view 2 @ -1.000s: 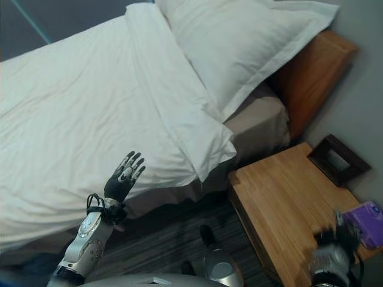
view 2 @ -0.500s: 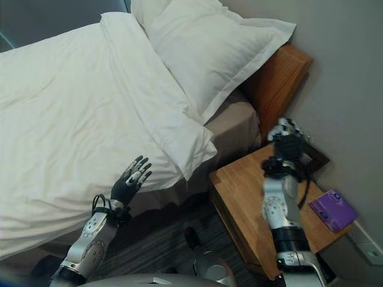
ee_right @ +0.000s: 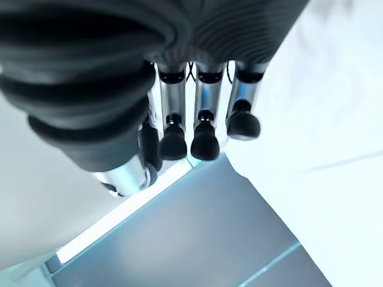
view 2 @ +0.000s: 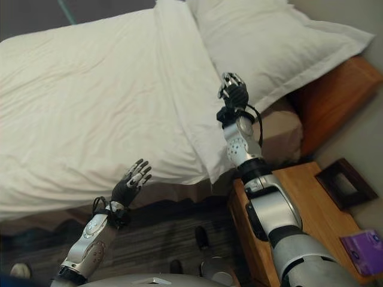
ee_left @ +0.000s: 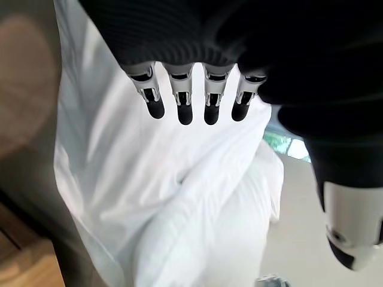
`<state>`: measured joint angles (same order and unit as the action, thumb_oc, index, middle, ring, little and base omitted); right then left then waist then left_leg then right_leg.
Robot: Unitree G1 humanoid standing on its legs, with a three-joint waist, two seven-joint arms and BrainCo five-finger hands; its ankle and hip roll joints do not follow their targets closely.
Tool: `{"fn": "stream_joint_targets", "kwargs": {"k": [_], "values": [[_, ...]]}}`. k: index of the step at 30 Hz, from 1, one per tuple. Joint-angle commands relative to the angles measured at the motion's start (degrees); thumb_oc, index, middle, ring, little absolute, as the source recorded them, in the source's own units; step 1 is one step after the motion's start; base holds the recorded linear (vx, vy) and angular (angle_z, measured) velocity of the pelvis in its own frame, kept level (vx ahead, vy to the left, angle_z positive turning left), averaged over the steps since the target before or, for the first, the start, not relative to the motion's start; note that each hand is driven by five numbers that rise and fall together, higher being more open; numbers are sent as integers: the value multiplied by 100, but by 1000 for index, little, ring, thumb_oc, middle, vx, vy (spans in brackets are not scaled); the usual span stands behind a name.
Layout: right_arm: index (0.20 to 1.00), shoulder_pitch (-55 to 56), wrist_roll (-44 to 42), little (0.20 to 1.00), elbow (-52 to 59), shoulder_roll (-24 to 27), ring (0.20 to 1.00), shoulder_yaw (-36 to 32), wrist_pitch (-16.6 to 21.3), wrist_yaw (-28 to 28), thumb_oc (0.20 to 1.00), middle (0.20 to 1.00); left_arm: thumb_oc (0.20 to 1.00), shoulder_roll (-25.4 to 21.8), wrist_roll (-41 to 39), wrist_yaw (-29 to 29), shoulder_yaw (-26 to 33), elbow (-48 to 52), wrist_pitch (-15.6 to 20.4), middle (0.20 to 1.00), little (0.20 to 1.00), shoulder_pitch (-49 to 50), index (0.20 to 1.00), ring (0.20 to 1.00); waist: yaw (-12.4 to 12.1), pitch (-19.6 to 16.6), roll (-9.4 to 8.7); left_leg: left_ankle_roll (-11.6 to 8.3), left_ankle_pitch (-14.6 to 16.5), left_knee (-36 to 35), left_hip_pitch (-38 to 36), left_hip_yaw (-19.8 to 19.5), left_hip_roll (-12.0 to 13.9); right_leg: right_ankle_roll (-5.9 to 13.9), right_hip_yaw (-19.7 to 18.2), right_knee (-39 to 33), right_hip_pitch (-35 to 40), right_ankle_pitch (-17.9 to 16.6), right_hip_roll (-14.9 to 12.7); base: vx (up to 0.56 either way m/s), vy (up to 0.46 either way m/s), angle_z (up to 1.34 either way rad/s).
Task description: Making the bed.
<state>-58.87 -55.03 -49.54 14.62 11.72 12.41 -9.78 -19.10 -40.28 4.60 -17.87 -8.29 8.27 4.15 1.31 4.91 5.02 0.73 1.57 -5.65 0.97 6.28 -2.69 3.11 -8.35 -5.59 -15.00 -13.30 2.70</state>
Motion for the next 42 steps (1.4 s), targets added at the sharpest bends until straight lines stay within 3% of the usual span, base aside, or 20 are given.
{"fn": "stream_joint_targets", "kwargs": {"k": [1,9,15,22,26,29,35,38,42], "values": [[200,-621,-128,200,-425,-58,200,-181,154,-129,200,200,1000,-372,-150,-51,-45,165,352,1000,1000,-236,1000,1000,-91,37,-28,-128,-148,65,138,-135,-98,313,-159,250,281,517,-308,-24,-31,45],[200,-1281,-246,200,-1225,-94,200,-384,126,-317,200,200,1000,-416,-245,-86,-201,147,439,1000,1000,-308,1000,1000,-370,105,211,-142,-258,65,326,-396,-152,300,109,205,238,561,-388,-9,-25,23],[200,-1693,-342,200,-1883,544,200,-582,-2,-535,200,200,1000,-525,-288,-78,-286,222,487,1000,1000,-234,1000,1000,-619,131,573,-171,-381,65,686,-479,-252,362,293,86,7,523,-491,0,-8,18],[200,-1714,-409,200,-1991,1099,200,-589,-16,-554,200,200,1000,-516,-274,-23,-396,279,494,1000,1000,-170,1000,1000,-639,160,746,-173,-380,65,840,-355,-275,392,173,74,-173,502,-489,39,7,-5],[200,-1191,-584,200,-2168,1275,200,-804,9,-557,200,200,1000,-373,-287,-28,-515,354,510,1000,1000,-242,1000,1000,-498,308,888,-173,-356,65,896,-219,-282,399,52,70,-274,494,-473,36,28,-12],[200,-642,-737,200,-2326,1136,200,-1033,-2,-460,200,200,1000,-308,-203,-1,-563,362,485,1000,1000,-240,1000,1000,-386,398,957,-165,-319,65,884,-153,-282,400,-7,70,-292,491,-460,33,36,-14],[200,897,-957,200,-2592,55,200,-1311,-15,-264,200,200,1000,-204,-84,-37,-485,352,487,1000,1000,-224,1000,1000,-115,529,1012,-158,-234,65,846,-5,-273,393,-164,69,-306,473,-419,30,30,-14],[200,1687,-749,200,-2478,-505,200,-1052,-71,-188,200,200,1000,-151,-79,-71,-408,281,527,1000,1000,-209,1000,1000,23,575,1042,-166,-217,65,836,58,-281,396,-256,68,-324,462,-404,11,19,-17],[200,2348,-542,200,-2551,-794,200,-838,-198,-96,200,200,1000,-78,-63,-63,-456,212,575,1000,1000,-164,1000,1000,145,595,1098,-174,-202,65,816,98,-299,399,-314,62,-320,468,-417,4,21,-20]]}}
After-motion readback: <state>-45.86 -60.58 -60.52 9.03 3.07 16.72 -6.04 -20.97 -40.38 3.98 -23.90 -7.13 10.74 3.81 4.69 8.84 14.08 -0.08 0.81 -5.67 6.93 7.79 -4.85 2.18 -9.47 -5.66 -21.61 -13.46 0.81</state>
